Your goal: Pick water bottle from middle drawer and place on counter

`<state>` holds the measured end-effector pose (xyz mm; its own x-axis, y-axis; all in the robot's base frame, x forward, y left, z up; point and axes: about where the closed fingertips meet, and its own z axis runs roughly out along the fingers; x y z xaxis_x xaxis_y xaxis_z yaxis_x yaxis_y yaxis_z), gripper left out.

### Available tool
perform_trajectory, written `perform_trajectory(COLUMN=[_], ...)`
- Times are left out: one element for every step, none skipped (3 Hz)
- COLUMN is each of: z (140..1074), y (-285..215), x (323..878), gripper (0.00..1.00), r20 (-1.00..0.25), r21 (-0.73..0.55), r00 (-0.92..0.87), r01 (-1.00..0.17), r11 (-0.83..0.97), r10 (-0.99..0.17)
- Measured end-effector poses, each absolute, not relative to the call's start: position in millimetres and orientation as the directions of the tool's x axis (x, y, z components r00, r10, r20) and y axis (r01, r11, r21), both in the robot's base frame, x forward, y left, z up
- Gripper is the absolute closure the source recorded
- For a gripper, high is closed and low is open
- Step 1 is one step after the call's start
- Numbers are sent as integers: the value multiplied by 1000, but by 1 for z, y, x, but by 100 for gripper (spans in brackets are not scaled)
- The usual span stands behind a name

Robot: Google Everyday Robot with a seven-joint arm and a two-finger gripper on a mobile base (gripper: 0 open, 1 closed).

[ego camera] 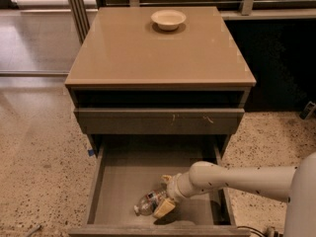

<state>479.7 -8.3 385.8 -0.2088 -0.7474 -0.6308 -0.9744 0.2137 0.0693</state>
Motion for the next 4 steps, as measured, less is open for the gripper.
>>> perform_trajectory(z=[386, 386, 386, 386], y=[-8, -8, -8, -7], x=[480, 480, 480, 479], gripper=[41, 64, 88, 100], r20=[-631, -631, -631, -630], r21=[69, 69, 69, 70], r00=[-209, -209, -209, -207], r01=[-974, -974, -974, -975], r11=[214, 214, 214, 210], r10=[-747, -747, -747, -749])
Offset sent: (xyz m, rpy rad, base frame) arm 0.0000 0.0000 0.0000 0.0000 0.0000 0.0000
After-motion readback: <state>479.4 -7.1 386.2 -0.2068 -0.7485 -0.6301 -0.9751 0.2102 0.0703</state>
